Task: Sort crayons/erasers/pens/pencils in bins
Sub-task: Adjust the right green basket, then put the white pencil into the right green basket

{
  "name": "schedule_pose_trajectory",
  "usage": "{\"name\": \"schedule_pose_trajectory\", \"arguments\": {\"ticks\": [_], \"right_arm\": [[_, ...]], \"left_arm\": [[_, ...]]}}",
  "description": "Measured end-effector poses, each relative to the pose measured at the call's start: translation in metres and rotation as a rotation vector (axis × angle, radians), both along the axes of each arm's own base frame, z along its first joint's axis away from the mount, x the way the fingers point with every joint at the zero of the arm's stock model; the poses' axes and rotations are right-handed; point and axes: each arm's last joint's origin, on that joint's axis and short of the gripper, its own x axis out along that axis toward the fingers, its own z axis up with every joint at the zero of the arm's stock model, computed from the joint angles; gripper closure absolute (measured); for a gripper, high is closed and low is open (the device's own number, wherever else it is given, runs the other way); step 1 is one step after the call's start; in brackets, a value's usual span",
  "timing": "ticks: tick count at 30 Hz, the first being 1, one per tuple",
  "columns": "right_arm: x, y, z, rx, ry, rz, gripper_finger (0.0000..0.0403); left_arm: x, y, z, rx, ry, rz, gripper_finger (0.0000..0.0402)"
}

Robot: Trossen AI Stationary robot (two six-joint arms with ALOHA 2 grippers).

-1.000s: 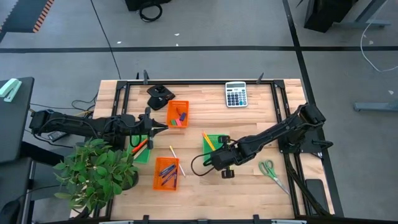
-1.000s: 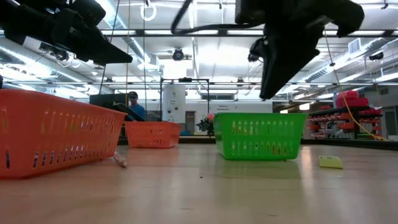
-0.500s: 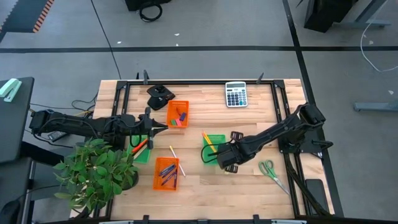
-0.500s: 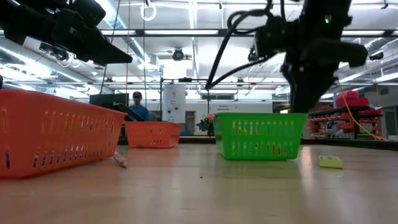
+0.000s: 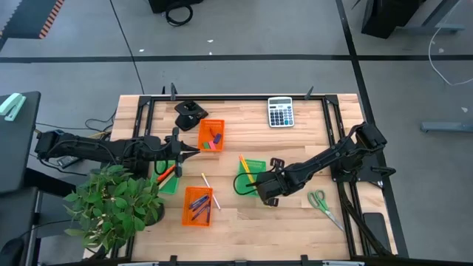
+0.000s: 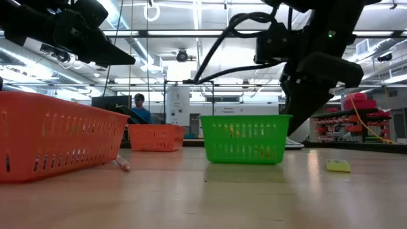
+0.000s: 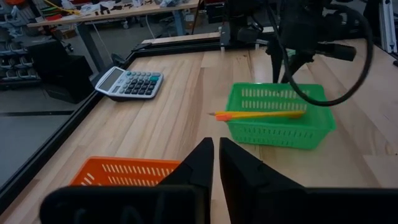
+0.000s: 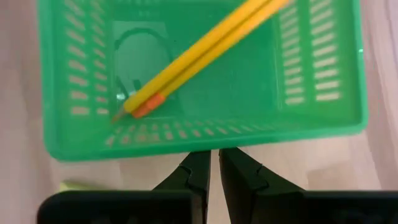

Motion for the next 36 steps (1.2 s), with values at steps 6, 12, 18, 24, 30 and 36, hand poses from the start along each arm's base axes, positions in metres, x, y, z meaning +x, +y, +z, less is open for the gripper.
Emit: {"name": "schedule_pose_trajectory", "arguments": {"ticks": [6,12,18,24,30,36], "right_arm": [[-0.003,-0.004,0.002,-0.017,0.051,-0.022,0.0363],[-0.006,0.001,0.018,-0.030,0.109,-0.092,0.0363],[0.004,0.027,0.045,-0.055,-0.068,-0.100,0.0363],[0.033,0.060,0.064,0.021,-0.516,0.049,0.0363],[0.032,0.068,0.054,0.147,-0.557,0.118,0.0363],[0.039,0.088,0.024,0.137,-0.666,0.210,0.0363]], "left_arm": [[0.000,0.000,0.000,0.001,0.005,0.000,0.0361],[0.000,0.001,0.000,0.006,0.004,0.019,0.0361],[0.000,0.001,0.000,0.007,0.004,0.019,0.0354],[0.000,0.001,0.000,0.005,0.004,0.020,0.0353],[0.000,0.001,-0.001,-0.020,0.002,0.026,0.0355],[-0.001,0.000,-0.002,-0.025,0.016,0.027,0.0351]]}}
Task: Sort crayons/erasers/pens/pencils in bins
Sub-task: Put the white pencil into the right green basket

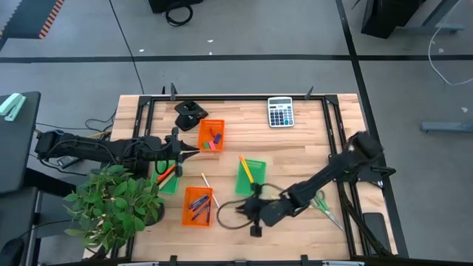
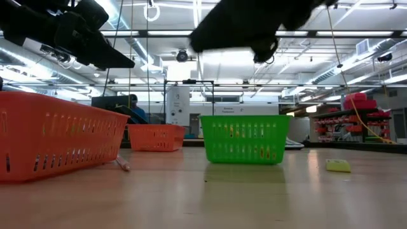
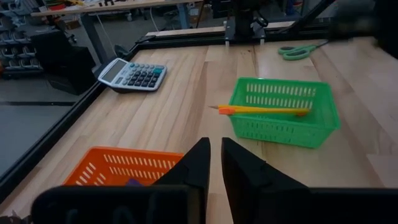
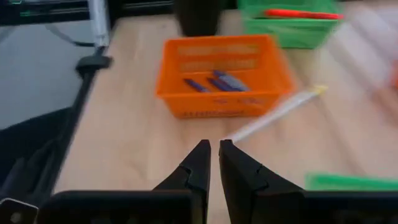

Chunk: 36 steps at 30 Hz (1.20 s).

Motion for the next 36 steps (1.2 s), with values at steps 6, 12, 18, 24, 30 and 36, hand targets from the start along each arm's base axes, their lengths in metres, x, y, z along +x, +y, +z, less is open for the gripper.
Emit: {"name": "schedule_pose_trajectory", "arguments": {"ticks": [6,12,18,24,30,36], "right_arm": [[0.031,0.011,-0.038,-0.086,0.040,0.017,0.0363],[0.051,0.023,-0.050,-0.142,0.070,-0.187,0.0363],[0.060,0.045,-0.061,-0.165,0.153,-0.085,0.0363],[0.057,0.049,-0.057,-0.034,0.280,0.136,0.0363],[0.053,0.055,-0.053,-0.035,0.318,0.347,0.0363],[0.056,0.045,-0.055,0.053,0.361,0.222,0.0360]], "left_arm": [[0.000,0.000,-0.001,0.005,0.008,-0.001,0.0353],[0.000,0.000,-0.001,0.005,0.011,-0.001,0.0356],[0.000,0.000,0.000,0.006,0.001,-0.001,0.0357],[0.000,0.000,0.000,0.005,0.006,-0.001,0.0360],[0.000,0.000,0.000,0.006,0.006,-0.001,0.0361],[0.000,0.000,0.000,0.006,0.005,-0.001,0.0359]]}}
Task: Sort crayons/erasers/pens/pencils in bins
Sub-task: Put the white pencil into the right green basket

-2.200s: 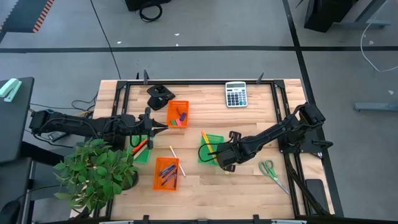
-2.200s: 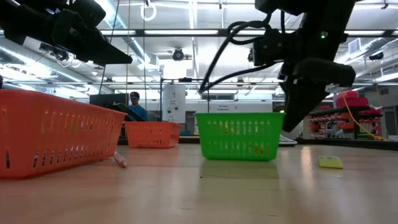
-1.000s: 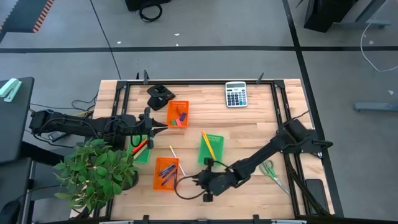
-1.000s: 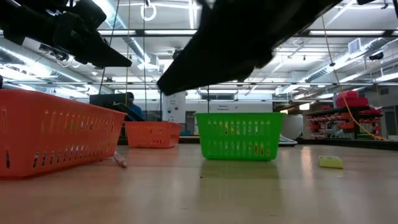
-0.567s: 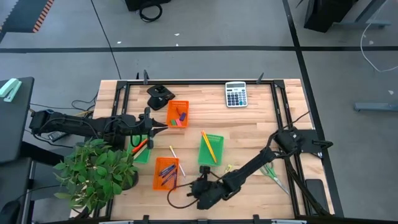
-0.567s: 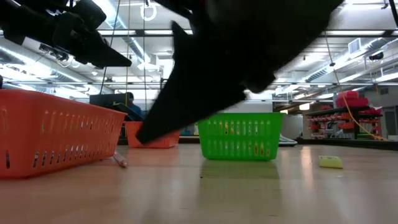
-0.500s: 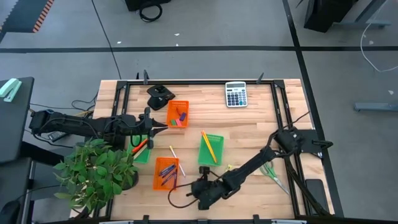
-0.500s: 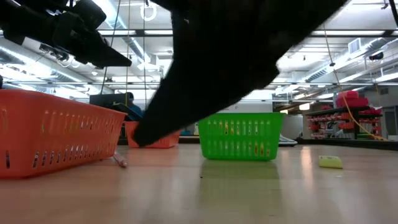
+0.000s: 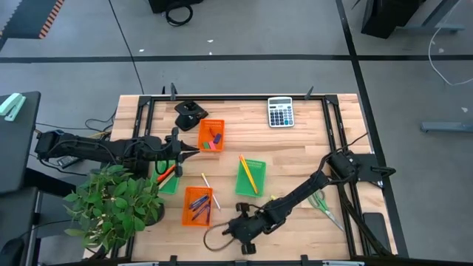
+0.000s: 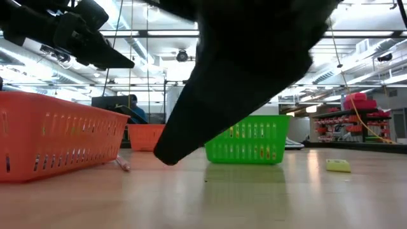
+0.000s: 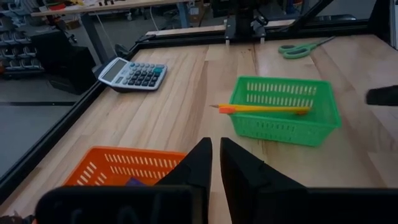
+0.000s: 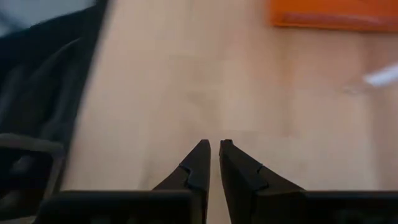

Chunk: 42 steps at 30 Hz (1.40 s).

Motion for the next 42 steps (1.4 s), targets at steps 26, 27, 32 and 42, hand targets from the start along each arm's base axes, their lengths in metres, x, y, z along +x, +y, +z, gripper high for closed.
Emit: {"name": "schedule_pose_trajectory", "arguments": {"ticks": [26,27,32,42], "right_arm": [[0.006,0.008,-0.068,-0.149,-0.373,-0.484,0.0253],[0.006,0.008,-0.069,-0.159,-0.379,-0.492,0.0253],[0.006,0.006,-0.072,-0.190,-0.401,-0.530,0.0253],[0.016,-0.008,-0.076,-0.192,-0.451,-0.604,0.0253]], "left_arm": [[0.000,0.000,0.000,-0.001,0.004,0.000,0.0361],[0.000,0.000,0.000,-0.001,0.006,0.001,0.0362],[0.000,0.000,0.000,0.000,0.001,0.001,0.0366],[0.000,0.000,0.000,0.000,0.004,0.001,0.0361]]}}
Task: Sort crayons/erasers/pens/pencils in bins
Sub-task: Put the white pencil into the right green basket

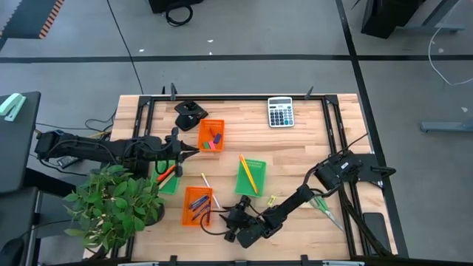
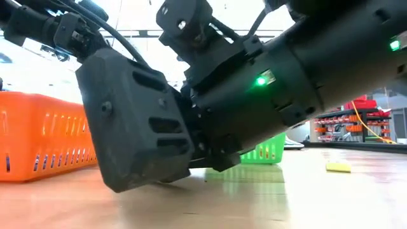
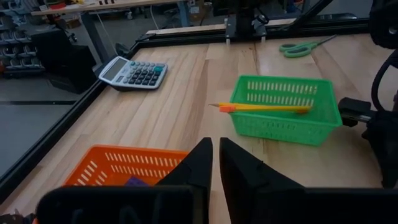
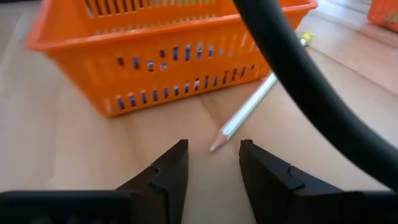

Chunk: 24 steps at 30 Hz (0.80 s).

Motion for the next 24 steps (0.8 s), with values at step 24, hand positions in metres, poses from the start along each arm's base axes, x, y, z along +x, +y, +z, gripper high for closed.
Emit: {"name": "schedule_pose_trajectory", "arguments": {"ticks": [24], "right_arm": [[0.017,-0.030,0.001,0.012,-0.012,-0.056,0.0254]], "left_arm": [[0.000,0.000,0.000,0.001,0.000,-0.001,0.0367]]}}
